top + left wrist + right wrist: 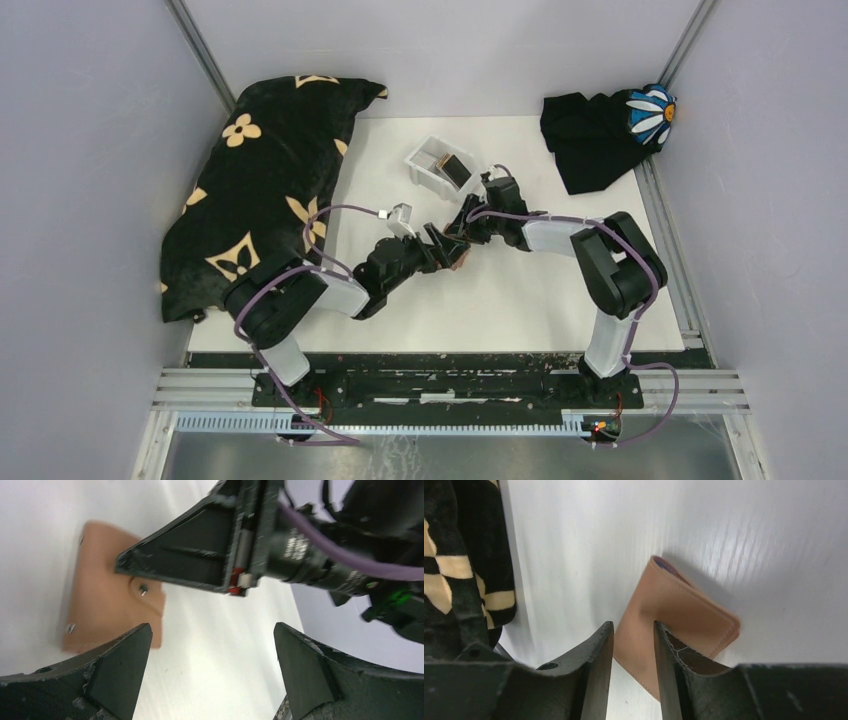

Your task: Put the credit cards into the card holder

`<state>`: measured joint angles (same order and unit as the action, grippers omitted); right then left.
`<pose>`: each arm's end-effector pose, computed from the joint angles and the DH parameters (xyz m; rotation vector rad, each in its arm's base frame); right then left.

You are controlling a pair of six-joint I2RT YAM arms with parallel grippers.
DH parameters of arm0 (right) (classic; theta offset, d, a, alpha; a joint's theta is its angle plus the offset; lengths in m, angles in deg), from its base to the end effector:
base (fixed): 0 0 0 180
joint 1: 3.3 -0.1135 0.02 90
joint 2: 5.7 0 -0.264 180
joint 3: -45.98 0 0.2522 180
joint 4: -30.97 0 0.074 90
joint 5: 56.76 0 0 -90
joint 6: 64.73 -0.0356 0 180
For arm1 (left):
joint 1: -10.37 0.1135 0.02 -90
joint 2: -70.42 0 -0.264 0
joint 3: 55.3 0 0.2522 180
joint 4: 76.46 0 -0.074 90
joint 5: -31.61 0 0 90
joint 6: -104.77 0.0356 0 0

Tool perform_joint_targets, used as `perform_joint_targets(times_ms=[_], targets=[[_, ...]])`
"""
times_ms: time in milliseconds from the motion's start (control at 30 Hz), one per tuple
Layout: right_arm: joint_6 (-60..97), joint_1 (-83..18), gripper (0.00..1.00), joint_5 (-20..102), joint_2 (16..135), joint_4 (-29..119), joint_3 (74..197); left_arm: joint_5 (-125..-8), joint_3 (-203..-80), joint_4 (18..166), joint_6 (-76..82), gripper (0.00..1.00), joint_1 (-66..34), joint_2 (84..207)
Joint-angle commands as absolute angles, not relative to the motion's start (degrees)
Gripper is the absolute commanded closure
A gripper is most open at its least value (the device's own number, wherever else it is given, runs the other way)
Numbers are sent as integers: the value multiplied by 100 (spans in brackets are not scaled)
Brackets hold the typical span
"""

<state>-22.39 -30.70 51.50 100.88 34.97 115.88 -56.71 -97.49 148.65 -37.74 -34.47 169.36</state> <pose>0.3317 0.1845 0.1456 0.2537 2.4508 1.0004 0.2182 -0.2155 0.1413 -0.1527 1.9318 -1.1672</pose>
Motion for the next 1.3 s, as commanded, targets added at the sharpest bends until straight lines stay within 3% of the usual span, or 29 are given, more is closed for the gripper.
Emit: perform_joint_targets(times_ms=[0,233,367,467,567,700,967,1200,1267], targets=[[-1774,-3028,57,5053,9793,3569,12126,-5426,-10322,14301,-3121,1,-3438,16257],[-1146,-3026,53,4771,9317,4505,13020,-4751,-10371,13303,-2456,1,-3443,15169],[-370,-3023,51,3425,8676,5245,13067,-3731,-10362,12621,-1956,1,-3445,14712],[-3,-3028,40,2090,8307,5515,12808,-2870,-10323,12309,-1675,1,-3437,14576],[153,-3027,35,1011,8122,5940,12686,-2013,-10144,12350,-1396,1,-3430,14542],[191,-3026,26,192,7973,6448,12501,-1575,-10072,12224,-795,1,-3390,14581],[145,-3022,13,-318,7228,5725,11366,-1013,-9826,12385,-297,1,-3351,14713],[147,-3022,15,-548,6960,5515,11121,-1092,-9435,13162,47,1,-3355,14554],[135,-3023,10,-597,6848,5362,10988,-1084,-9414,13189,125,1,-3358,14527]])
